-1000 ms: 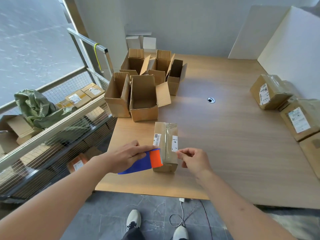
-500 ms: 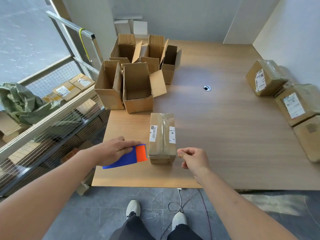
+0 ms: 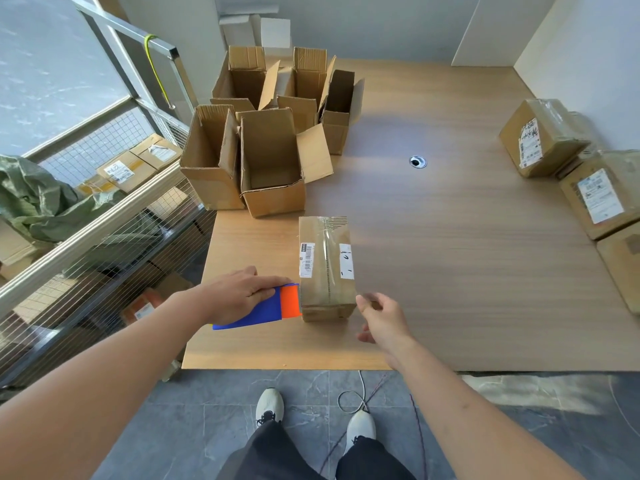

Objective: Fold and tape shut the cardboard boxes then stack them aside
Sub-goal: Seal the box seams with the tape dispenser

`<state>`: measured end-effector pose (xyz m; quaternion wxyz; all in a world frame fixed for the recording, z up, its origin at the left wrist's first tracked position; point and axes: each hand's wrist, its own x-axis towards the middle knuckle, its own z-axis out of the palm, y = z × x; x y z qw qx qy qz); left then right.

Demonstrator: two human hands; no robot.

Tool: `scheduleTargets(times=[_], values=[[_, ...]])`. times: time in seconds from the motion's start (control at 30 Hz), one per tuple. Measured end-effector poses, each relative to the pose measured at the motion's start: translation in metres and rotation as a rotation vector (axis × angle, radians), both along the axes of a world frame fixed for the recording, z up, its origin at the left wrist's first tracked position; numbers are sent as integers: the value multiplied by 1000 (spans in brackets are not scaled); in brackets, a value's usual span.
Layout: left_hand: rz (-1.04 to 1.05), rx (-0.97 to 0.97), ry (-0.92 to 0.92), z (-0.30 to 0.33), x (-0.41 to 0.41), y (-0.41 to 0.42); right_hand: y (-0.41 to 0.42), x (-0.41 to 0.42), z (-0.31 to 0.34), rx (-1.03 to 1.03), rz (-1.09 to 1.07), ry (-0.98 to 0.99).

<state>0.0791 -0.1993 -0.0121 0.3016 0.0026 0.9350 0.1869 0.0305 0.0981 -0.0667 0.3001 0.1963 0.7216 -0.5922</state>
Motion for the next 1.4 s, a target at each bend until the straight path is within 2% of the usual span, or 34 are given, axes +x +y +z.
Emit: scheduleTargets(times=[0.07, 0.13, 0.33, 0.43, 0.5, 0.6, 0.77, 1.03, 1.27, 1.4], values=[[0, 5, 0, -1, 1, 1, -2, 1, 1, -4, 47, -50], [7, 14, 0, -3, 1, 1, -6, 2, -5, 61, 164, 43], [13, 30, 8, -6, -1, 5, -10, -1, -14, 643, 537, 660], [15, 49, 10, -8, -1, 5, -16, -9, -15, 737, 886, 993], [17, 62, 15, -9, 0, 5, -22, -14, -21, 754, 1031, 1103], [30, 87, 23, -12, 3, 2, -26, -19, -33, 802, 1119, 1151], [77, 166, 21, -21, 9, 1, -25, -19, -41, 801, 1069, 1155], [137, 302, 10, -25, 34, -17, -25, -23, -28, 798, 1198, 1046], [174, 247, -17, -29, 50, -34, -27, -23, -20, 791, 1222, 967], [108, 119, 2, -31, 44, -16, -33, -17, -12, 768, 1162, 940]])
